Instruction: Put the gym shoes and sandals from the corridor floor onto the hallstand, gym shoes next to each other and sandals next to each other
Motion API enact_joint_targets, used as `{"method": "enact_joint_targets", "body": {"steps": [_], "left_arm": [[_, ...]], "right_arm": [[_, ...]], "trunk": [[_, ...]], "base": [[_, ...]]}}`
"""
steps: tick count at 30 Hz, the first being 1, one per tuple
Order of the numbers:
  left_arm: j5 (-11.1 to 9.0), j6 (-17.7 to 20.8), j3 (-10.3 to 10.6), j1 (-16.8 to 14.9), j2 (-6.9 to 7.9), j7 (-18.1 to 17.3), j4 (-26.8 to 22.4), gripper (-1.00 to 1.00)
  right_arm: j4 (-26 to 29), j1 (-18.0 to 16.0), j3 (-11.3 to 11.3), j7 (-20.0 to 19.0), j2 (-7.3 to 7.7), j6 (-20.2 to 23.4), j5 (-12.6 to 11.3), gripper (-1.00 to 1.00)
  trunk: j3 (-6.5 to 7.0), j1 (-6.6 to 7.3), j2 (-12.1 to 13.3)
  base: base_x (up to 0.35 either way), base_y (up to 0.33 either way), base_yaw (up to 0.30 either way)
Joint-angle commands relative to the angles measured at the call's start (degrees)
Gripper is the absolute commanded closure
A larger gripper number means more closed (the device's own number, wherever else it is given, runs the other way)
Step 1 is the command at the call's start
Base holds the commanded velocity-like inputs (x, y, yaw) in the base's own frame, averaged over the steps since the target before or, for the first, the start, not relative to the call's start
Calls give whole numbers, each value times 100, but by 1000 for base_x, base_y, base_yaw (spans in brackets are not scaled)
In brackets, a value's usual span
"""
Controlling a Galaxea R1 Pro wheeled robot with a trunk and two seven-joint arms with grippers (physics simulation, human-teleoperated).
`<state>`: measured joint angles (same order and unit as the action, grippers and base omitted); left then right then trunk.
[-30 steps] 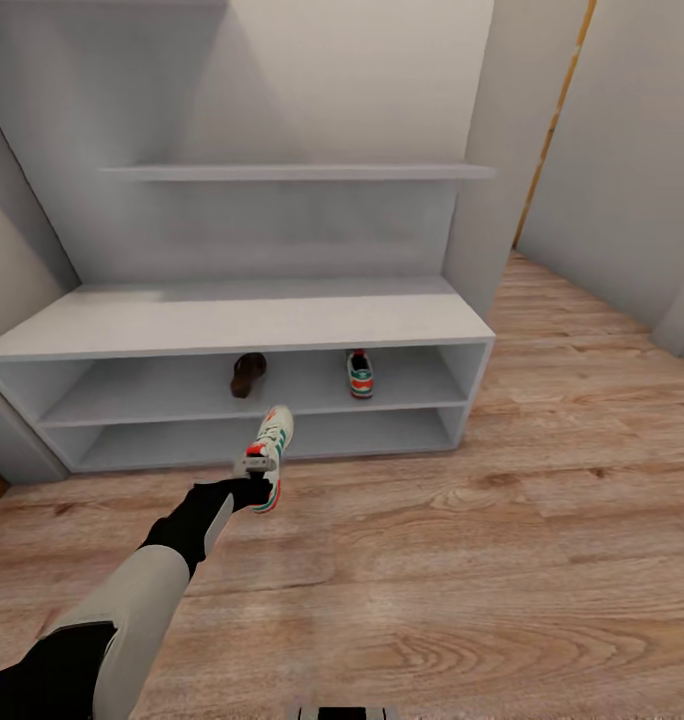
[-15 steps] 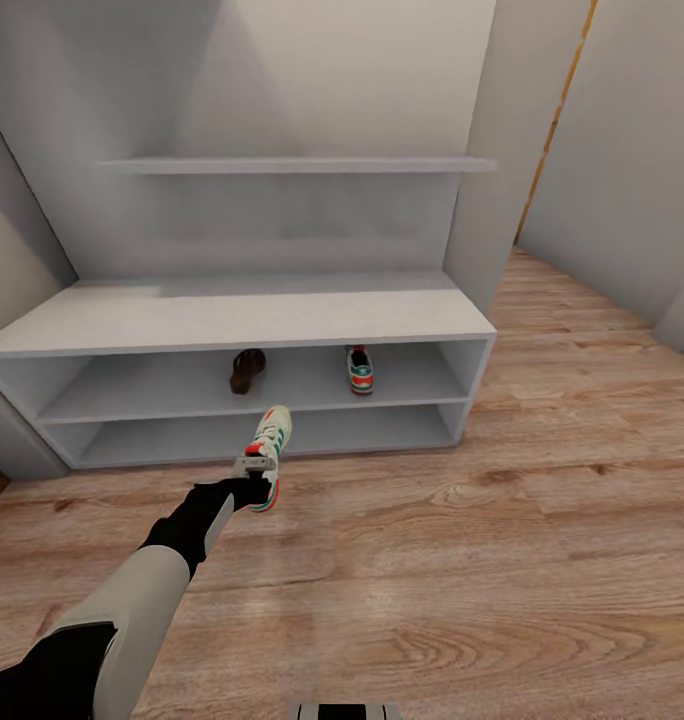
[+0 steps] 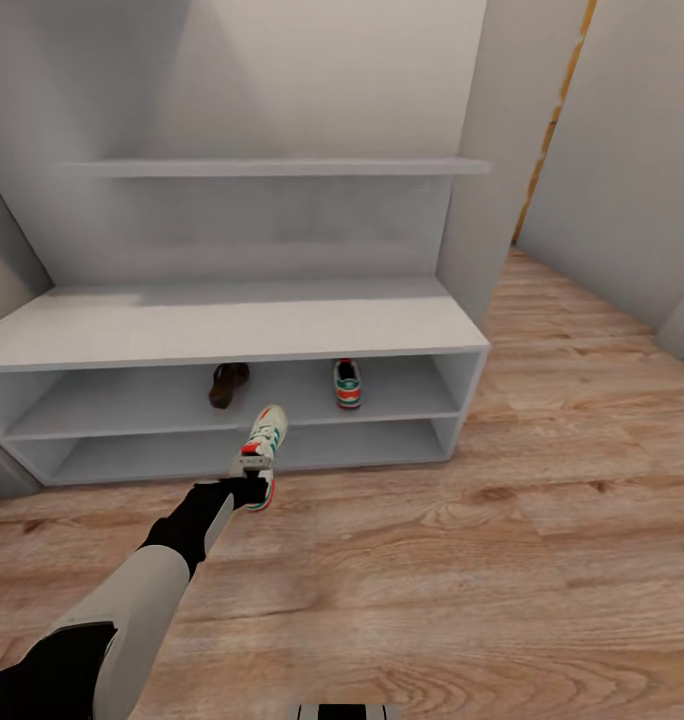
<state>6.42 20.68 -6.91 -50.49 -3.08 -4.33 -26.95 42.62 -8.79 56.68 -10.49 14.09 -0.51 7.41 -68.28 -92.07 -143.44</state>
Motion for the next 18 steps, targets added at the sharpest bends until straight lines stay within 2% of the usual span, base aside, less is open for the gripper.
{"method": "enact_joint_targets", "body": {"steps": [1, 6, 10, 11, 14, 18], "left_arm": [[61, 33, -47, -2, -7, -43, -12, 100], [67, 32, -40, -4, -25, 111, -12, 100], [61, -13, -56, -4, -40, 386, -9, 100], [52, -171, -70, -5, -55, 589, -4, 100], [48, -200, -72, -5, -79, 620, -4, 100], [44, -211, -73, -5, -94, 632, -4, 100]], "right_arm": [[-3, -8, 32, -41, -3, -2, 40, 100], [-11, -8, 29, -44, -3, -2, 41, 100], [-84, -8, 28, -48, -3, -5, 45, 100], [-172, -8, 22, -56, -3, -10, 49, 100], [-186, -8, 21, -58, -3, -10, 49, 100], [-191, -8, 20, -58, -3, -11, 50, 100]], "trunk": [[-5, -1, -2], [-5, -1, -2], [-5, -1, -2], [-5, -1, -2], [-5, -1, -2], [-5, -1, -2]], "base": [[235, -174, 0], [236, -175, 0], [238, -175, 0], [242, -175, 0], [236, -164, 0], [87, -60, 0]]}}
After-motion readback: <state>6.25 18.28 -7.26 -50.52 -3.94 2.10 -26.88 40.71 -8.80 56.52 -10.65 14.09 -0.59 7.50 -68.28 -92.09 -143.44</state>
